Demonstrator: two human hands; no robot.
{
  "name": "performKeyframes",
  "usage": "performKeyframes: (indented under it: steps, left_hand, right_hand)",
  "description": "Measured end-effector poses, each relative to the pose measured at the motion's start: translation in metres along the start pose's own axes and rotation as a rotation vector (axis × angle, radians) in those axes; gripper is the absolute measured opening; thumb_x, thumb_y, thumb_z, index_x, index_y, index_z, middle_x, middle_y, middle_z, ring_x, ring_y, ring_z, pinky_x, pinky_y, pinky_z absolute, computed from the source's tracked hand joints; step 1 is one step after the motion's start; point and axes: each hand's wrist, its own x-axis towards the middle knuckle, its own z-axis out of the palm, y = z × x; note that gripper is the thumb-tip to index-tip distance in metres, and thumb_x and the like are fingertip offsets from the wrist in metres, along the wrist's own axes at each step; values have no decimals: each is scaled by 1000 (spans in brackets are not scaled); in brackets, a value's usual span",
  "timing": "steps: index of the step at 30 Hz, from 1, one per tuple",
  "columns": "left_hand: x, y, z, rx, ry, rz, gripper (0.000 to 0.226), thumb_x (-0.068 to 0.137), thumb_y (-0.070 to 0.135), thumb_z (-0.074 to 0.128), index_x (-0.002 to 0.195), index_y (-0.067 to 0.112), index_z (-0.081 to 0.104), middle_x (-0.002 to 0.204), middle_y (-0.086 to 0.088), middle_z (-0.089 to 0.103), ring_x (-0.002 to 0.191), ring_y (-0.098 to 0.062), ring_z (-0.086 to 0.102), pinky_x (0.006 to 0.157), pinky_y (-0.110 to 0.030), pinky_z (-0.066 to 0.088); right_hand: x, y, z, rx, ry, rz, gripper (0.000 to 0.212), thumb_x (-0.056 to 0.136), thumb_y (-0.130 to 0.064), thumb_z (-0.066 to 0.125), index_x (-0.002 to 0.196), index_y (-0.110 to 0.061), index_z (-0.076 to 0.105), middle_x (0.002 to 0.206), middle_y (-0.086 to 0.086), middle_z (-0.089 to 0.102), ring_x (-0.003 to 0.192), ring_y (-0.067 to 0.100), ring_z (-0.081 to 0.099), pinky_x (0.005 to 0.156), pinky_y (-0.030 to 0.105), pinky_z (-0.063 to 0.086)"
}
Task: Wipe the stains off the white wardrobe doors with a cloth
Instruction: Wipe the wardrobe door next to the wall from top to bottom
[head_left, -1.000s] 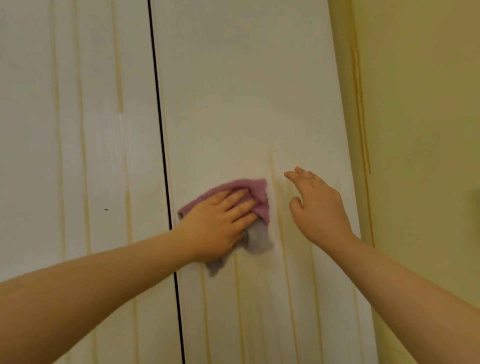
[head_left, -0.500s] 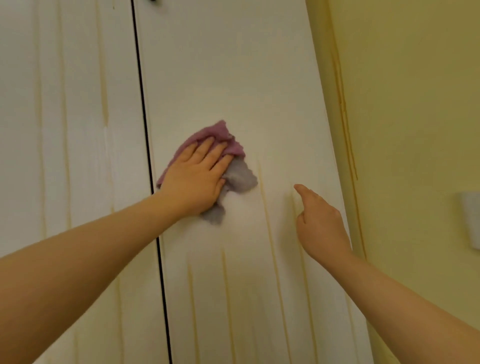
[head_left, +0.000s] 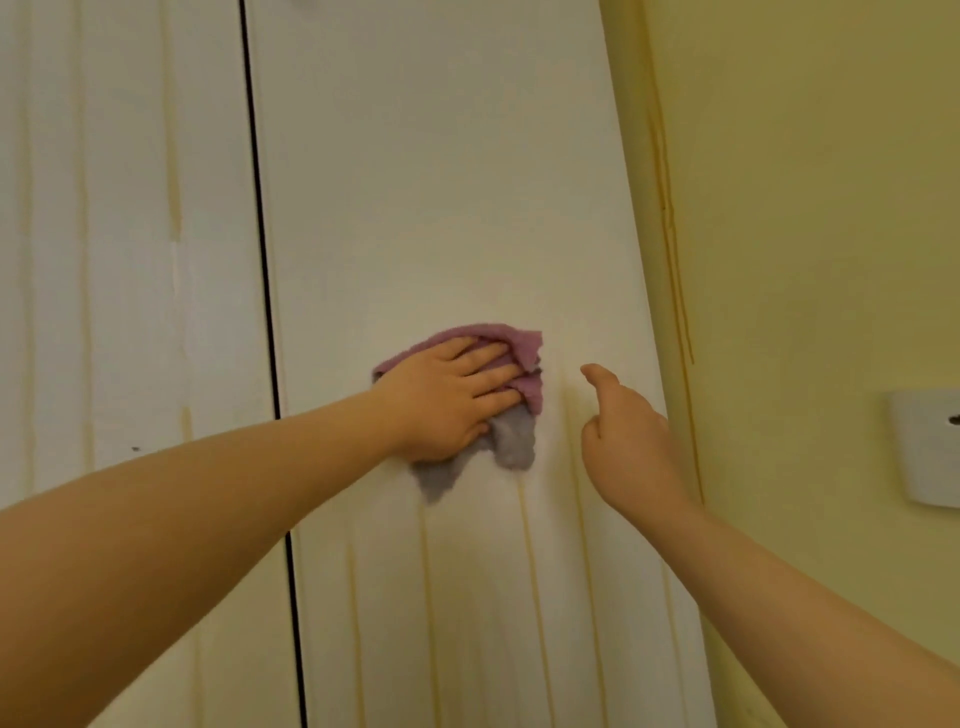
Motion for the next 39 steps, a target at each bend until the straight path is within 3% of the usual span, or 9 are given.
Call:
performKeyframes:
  steps: [3,6,11,16,20,25,31,36,39]
  left_hand:
    - [3,-29,-3,-5,279,-151,50,90,32,36,132,12,55,137,-13,52,126,-37,48,107,-38,15]
    - [9,-33,-16,-99,180,-587,56,99,35,30,151,17,19,158,-8,14,145,-29,11,113,-36,-5]
    - [-3,-9,-9,-34,57,107,68,87,45,9,146,24,36,155,-5,26,143,-27,21,113,-34,-2]
    - [19,-11,-19,-109,47,-478,54,101,39,20,152,24,8,160,-4,-2,146,-25,-4,114,-36,-12]
    - [26,26,-13,-32,-135,52,53,101,45,18,151,30,13,160,3,0,146,-23,-6,113,-36,-14]
    - [51,7,-20,-77,-23,-420,56,102,43,15,152,26,-1,159,-3,-10,145,-25,-13,114,-40,-15]
    - [50,55,-15,-6,-210,111,52,102,44,18,151,31,7,160,4,-4,146,-23,-11,112,-38,-17]
    - [53,30,-18,-118,-1,-411,57,101,41,13,152,23,-2,159,-3,-9,145,-26,-12,112,-38,-18]
    - [52,68,-11,-158,-72,-156,56,102,38,22,152,22,2,160,-3,-6,145,-29,-11,112,-41,-17]
  right_hand:
    - [-2,3,-2,6,-5,-6,57,90,0,32,143,-18,27,129,7,50,118,23,45,98,38,36]
    - [-5,9,-3,-14,-9,-8,55,91,-1,32,144,-18,26,132,5,48,121,20,43,99,36,35]
    - [-4,11,-4,-105,-57,-85,57,91,-1,31,144,-19,25,141,-1,41,129,15,35,104,30,29]
    - [-3,17,-12,-87,-24,-19,56,91,-1,31,144,-19,25,137,3,45,123,19,41,101,31,32]
    - [-3,28,-10,-88,-52,68,57,90,-4,34,144,-19,25,134,8,49,120,25,46,95,33,36]
    - [-8,43,-13,-108,-43,83,56,90,-4,35,143,-19,26,134,7,49,118,25,47,95,34,38]
    - [0,49,-18,-104,-10,99,53,90,-2,34,141,-18,32,134,11,49,119,28,45,96,36,37]
    - [-6,58,-24,-101,-7,112,53,91,-3,33,142,-18,31,135,10,47,122,28,44,100,39,37]
    - [-8,65,-23,-128,-29,147,54,91,-3,34,143,-16,28,135,10,48,120,29,45,98,36,36]
